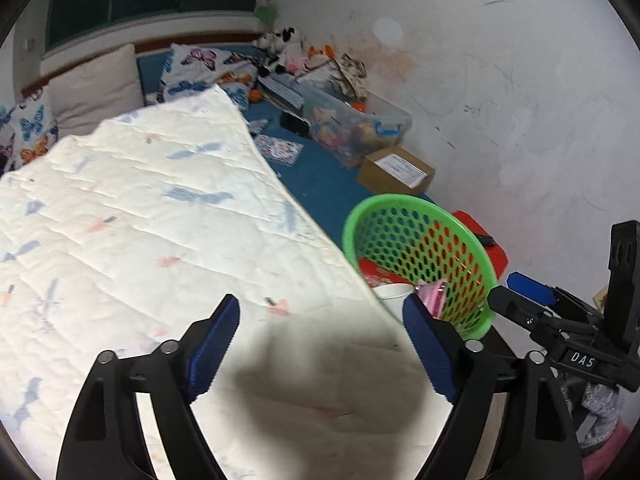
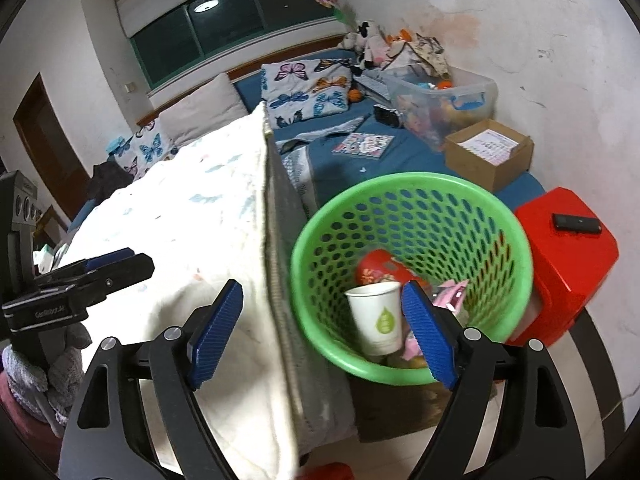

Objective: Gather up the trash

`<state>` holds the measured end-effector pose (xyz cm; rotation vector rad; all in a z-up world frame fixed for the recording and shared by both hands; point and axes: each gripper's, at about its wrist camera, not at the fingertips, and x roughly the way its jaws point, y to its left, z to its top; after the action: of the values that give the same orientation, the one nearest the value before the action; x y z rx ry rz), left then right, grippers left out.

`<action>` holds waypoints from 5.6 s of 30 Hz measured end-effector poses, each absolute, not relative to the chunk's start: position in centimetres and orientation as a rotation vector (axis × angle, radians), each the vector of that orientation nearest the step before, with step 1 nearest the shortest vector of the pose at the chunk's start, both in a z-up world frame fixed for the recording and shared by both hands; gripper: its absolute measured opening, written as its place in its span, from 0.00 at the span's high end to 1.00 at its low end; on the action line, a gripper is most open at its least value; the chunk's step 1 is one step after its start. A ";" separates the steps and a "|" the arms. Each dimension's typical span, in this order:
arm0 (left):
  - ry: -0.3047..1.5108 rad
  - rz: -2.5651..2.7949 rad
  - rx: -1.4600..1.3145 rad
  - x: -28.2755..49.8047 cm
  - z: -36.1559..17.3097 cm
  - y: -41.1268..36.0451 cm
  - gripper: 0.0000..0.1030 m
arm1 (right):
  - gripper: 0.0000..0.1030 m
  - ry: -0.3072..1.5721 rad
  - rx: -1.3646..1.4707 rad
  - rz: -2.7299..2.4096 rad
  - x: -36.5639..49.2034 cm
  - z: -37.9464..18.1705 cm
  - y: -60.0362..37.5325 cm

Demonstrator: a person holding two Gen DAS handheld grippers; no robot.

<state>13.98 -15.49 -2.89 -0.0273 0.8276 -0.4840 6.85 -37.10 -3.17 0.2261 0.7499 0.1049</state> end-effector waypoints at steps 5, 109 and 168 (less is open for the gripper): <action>0.801 -0.449 -0.024 13.3 -2.4 -14.1 0.14 | 0.19 0.759 0.218 0.119 6.9 -3.0 -35.3; 0.648 -0.083 0.094 7.0 -2.1 -5.2 0.10 | 0.10 0.743 0.077 0.179 5.3 -2.8 -26.7; 0.648 -0.066 0.095 7.0 -2.5 -4.9 0.10 | 0.10 0.758 0.071 0.202 5.4 -3.2 -25.9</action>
<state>6.98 -4.94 -2.53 0.0951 0.6481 -0.0665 5.37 -25.93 -3.25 0.0709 0.7581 0.2023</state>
